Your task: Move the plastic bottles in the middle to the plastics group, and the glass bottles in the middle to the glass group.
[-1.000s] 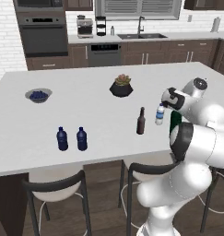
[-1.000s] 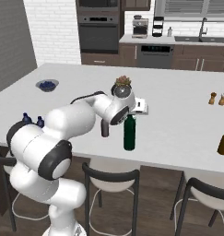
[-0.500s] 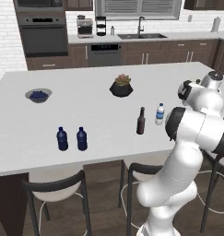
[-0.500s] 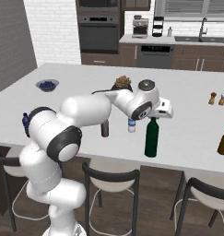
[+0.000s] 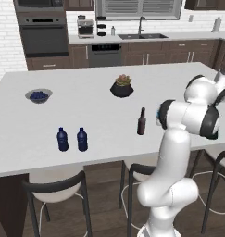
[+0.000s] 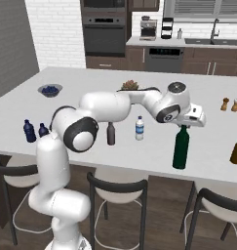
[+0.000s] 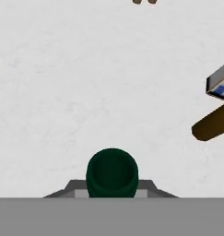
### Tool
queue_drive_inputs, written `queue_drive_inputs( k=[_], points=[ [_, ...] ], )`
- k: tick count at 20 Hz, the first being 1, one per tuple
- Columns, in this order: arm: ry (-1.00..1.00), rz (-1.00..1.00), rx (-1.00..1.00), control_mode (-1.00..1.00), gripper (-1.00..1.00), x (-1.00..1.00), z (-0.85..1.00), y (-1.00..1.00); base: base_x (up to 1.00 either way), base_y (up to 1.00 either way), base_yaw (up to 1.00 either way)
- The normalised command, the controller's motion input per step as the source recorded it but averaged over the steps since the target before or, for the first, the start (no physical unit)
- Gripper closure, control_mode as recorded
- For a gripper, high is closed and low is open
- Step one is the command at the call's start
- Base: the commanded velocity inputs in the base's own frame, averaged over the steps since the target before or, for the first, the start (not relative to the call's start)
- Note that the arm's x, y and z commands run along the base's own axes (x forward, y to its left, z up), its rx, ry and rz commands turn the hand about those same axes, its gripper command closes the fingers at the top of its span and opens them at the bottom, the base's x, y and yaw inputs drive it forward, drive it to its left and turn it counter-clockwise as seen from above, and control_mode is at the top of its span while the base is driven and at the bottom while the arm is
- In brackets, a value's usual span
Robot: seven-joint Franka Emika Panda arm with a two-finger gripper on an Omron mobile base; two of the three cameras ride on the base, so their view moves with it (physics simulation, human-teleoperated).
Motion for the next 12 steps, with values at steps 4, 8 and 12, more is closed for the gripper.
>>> queue_drive_inputs(
  k=[4,8,12],
  points=[
    [-0.12,0.0,0.03,-1.0,1.0,0.03,-0.3,-0.63,0.0,0.0,0.0],
    [-0.11,0.0,0.0,-1.0,1.0,0.0,-0.32,-0.57,0.0,0.0,0.0],
    [-0.03,0.0,0.0,-1.0,1.0,0.0,-0.23,-0.53,0.0,0.0,0.0]
  ],
)
